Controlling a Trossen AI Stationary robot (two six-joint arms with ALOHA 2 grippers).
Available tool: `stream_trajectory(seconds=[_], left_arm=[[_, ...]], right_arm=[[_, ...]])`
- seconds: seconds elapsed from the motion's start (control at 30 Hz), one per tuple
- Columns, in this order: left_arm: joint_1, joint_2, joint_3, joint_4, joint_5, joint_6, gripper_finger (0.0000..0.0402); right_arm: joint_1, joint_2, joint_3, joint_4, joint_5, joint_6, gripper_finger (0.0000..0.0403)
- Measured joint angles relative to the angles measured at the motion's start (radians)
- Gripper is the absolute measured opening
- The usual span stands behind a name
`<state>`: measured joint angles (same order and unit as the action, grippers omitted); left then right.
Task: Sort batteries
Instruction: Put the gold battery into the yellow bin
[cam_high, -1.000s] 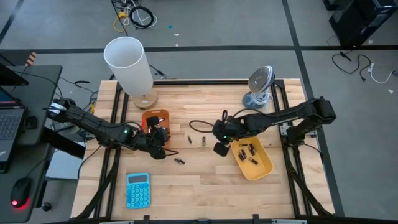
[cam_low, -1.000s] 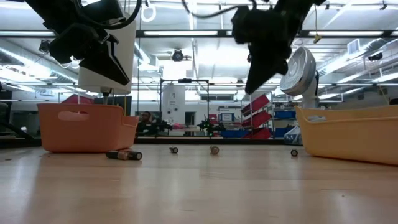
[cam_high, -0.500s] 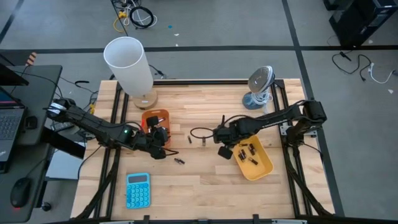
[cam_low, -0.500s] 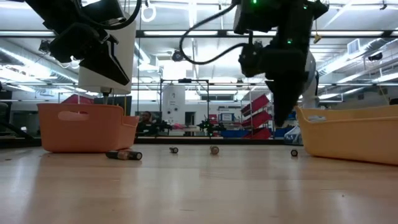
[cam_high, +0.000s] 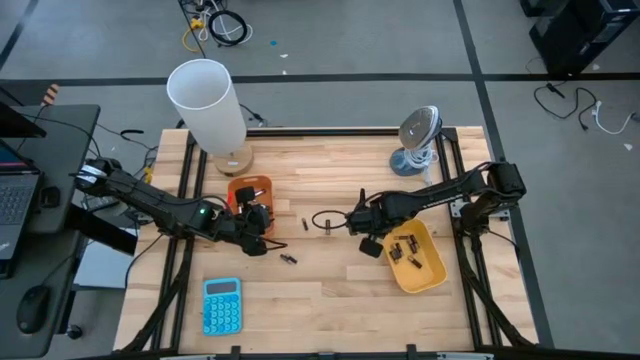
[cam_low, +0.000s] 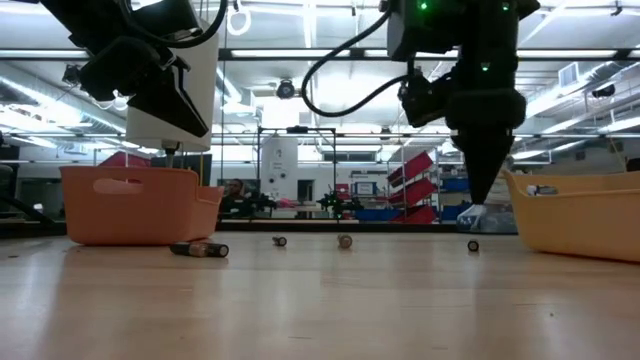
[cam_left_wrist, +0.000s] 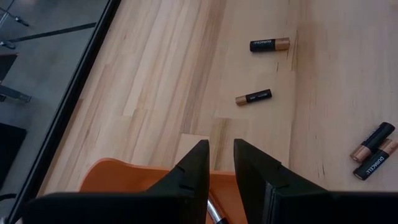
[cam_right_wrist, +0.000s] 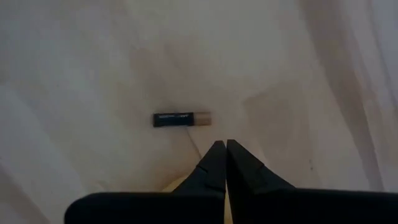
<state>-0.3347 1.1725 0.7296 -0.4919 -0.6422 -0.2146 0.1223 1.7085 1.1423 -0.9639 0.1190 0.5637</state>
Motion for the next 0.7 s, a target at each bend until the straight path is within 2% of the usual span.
stream_trajectory(seconds=[0.13, 0.33, 0.47, 0.7], left_arm=[[0.0, 0.0, 0.0, 0.0, 0.0, 0.0, 0.0076], [0.0, 0.0, 0.0, 0.0, 0.005, -0.001, 0.0076], [0.0, 0.0, 0.0, -0.004, 0.007, -0.002, 0.0076], [0.0, 0.0, 0.0, -0.024, 0.008, -0.001, 0.0076]], right_arm=[[0.001, -0.001, 0.0, 0.017, -0.057, -0.249, 0.0004], [0.003, 0.006, 0.0, 0.108, -0.064, -0.667, 0.0021], [0.003, 0.034, 0.0, 0.22, -0.068, -0.738, 0.0044], [0.018, 0.132, 0.0, 0.187, -0.033, -0.74, 0.0084]])
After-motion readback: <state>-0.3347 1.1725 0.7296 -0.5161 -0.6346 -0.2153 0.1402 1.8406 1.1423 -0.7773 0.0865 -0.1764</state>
